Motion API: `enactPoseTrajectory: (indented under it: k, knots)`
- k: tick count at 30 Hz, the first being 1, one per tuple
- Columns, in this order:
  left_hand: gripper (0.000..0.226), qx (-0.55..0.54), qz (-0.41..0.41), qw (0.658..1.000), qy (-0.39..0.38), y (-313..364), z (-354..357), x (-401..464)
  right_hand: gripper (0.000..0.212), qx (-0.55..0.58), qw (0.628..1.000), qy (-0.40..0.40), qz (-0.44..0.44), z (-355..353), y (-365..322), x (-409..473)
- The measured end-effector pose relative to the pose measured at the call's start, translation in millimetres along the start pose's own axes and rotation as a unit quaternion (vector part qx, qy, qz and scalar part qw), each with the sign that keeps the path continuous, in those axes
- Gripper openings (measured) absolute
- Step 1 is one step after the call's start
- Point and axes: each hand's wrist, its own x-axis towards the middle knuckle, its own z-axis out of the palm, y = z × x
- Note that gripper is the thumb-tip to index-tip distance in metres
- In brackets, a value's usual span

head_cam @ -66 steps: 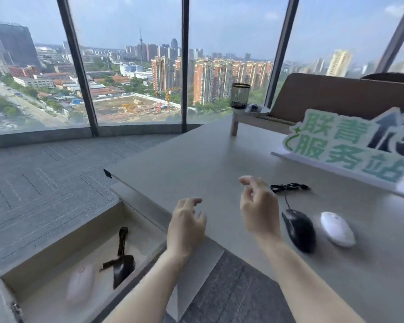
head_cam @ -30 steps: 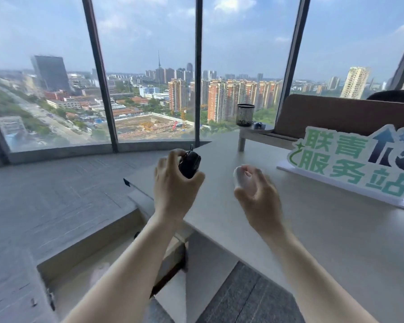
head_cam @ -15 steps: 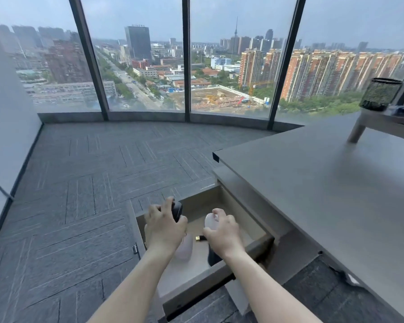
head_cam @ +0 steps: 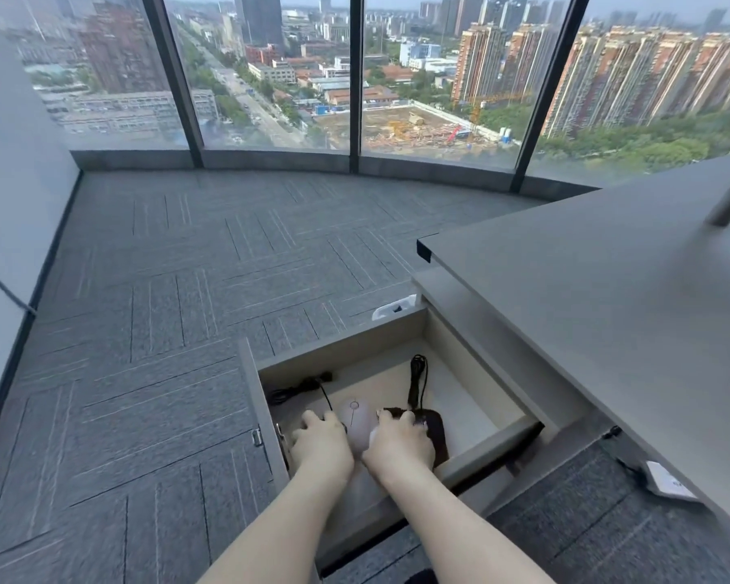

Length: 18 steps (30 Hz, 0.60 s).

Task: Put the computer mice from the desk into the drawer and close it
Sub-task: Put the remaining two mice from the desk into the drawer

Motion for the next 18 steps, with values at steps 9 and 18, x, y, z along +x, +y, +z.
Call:
enactPoseTrajectory:
  k: [9,18]
  knots:
    - [0.044,-0.08,0.062,0.989,0.107,-3,-28,-31,0.033,0.156,0.971,0.138,-0.116,-24,28,-42]
    - [0.046,-0.384,0.028,0.886,0.259,-79,-46,-72,0.03,0.277,0.929,0.104,-0.223,4,34,-134]
